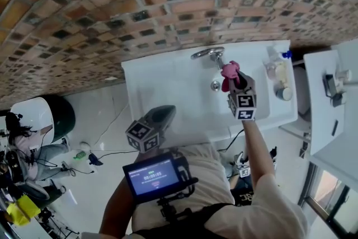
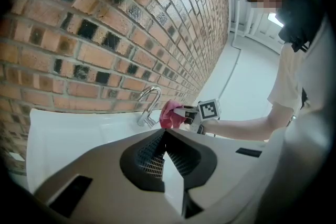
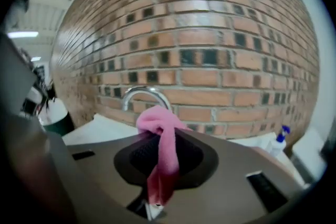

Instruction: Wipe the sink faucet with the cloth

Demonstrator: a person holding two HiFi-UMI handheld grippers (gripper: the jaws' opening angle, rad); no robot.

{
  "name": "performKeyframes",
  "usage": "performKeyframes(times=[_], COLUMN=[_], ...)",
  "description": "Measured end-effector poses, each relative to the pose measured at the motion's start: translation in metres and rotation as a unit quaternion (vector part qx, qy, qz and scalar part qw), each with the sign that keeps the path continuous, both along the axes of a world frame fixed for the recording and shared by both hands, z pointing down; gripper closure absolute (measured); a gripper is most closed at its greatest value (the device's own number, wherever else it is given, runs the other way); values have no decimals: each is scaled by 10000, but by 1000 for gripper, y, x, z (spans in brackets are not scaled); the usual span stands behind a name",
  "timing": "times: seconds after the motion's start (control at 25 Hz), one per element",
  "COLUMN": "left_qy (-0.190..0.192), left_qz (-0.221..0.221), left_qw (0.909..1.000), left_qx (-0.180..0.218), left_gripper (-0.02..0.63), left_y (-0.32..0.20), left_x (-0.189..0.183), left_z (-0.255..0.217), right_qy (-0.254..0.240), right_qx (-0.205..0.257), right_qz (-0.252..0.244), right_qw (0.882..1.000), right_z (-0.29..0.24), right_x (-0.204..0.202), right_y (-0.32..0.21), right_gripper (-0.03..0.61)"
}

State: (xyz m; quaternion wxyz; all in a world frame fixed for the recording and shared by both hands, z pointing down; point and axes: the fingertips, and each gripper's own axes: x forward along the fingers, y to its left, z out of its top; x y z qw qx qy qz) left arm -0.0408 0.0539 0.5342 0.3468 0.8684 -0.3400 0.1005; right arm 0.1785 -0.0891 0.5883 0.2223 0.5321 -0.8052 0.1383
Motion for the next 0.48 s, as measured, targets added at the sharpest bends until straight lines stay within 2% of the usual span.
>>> performKeyframes(times=[0.08,0.12,0.2,0.32,0.48], left_qy=[44,55,16,-1,61], left_qz=[-39,-54,-42,-20,-136], left_qw=[10000,10000,10000,10000,9999], left_qx=[21,14,13,34,-26], left_gripper=[612,612,612,612,612], left_y=[-1,0,1,3,4], left_x=[0,0,2,6,4], left_z=[0,1,0,1,3], right_qy=[941,1444,2501,3874,5360], right_qx=[163,242,283,7,-486], right_qz=[-651,-944,-1483,-2019,-2407], right_qw=[9933,9847,9564,8995,8078], right_z=[5,17,57,96,149], right_x=[-35,-49,-69,-84,-70], right_y=[3,3,-2,-17,-33], right_gripper=[512,512,511,511,509])
